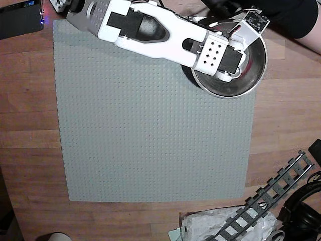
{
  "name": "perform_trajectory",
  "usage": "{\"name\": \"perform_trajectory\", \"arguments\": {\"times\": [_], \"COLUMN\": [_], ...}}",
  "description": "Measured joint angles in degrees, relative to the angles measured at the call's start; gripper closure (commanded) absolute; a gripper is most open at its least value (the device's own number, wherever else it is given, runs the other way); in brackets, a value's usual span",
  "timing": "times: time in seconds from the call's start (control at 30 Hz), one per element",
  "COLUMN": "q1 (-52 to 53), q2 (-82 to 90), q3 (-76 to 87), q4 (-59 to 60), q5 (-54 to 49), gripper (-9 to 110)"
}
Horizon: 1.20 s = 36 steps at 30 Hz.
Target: Grasp a lego block and put it in the bin.
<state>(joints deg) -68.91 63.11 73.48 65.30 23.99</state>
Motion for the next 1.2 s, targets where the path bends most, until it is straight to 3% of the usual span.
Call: {"name": "perform_trajectory", "arguments": {"times": [0.33, 0.53, 0.7, 1.2], "q1": [10.3, 23.3, 32.9, 56.3], "q2": [5.1, 15.3, 24.1, 68.7], "q3": [-8.5, -11.4, -11.9, 21.6], "q4": [6.5, 9.7, 12.0, 8.0], "q5": [-1.1, -2.2, -2.2, -5.4], "gripper": [80, 100, 102, 102]}}
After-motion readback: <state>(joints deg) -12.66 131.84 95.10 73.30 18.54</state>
